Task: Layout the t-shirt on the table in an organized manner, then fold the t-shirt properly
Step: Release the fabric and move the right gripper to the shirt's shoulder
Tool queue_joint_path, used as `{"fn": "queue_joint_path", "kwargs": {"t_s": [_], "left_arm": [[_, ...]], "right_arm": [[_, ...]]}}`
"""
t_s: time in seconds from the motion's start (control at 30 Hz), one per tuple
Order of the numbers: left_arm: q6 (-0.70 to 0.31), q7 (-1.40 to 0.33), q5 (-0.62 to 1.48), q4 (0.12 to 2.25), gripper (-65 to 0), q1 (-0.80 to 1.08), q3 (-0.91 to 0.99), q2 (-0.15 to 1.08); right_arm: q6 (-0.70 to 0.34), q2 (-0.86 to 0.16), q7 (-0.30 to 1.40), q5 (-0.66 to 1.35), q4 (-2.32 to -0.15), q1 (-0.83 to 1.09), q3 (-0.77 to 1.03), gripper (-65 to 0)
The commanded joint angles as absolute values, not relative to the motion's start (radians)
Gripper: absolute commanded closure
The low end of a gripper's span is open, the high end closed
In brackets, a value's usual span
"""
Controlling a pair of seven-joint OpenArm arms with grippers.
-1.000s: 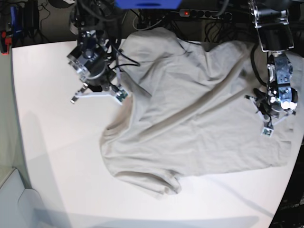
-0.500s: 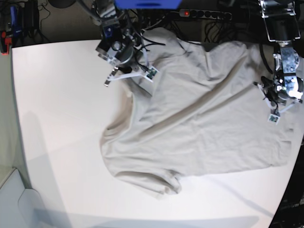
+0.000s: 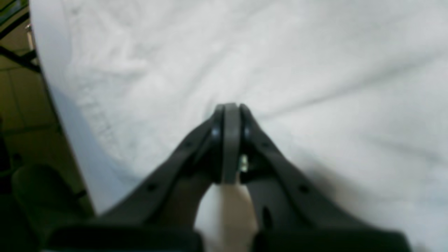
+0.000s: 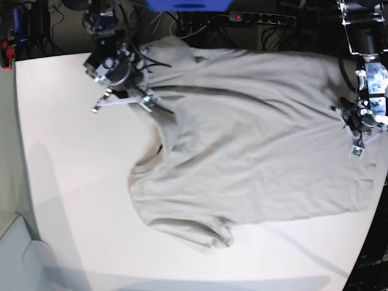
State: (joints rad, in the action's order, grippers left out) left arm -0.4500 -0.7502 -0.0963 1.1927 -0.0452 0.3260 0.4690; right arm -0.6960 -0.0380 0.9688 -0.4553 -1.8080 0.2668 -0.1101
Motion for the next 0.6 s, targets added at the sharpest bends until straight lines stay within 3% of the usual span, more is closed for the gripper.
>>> {"fn": "queue_joint_path", "kwargs": {"t_s": [0.0, 0.17, 0.33, 0.57], "left_arm": [[-0.447, -0.762, -0.108, 1.198, -0.1, -0.054, 0.331, 0.489], [-0.447, -0.725, -0.113, 1.193, -0.1, -0.054, 0.331, 0.49], [-0.447, -0.72, -0.11, 1.193, -0.1, -0.05, 0.331, 0.49], [-0.447, -0.72, -0.108, 1.194, -0.1, -0.047, 0.332, 0.538]], "right_arm": [[-0.698, -0.059, 1.024, -0.486, -1.814, 0.283, -0.079, 0.0], [-0.698, -0.127, 1.024, -0.486, -1.886, 0.331, 0.004, 0.0], [-0.698, -0.127, 1.024, -0.486, -2.031, 0.401, 0.015, 0.0], [-0.698, -0.122, 1.024, -0.487, -2.031, 0.337, 0.016, 0.0]]}}
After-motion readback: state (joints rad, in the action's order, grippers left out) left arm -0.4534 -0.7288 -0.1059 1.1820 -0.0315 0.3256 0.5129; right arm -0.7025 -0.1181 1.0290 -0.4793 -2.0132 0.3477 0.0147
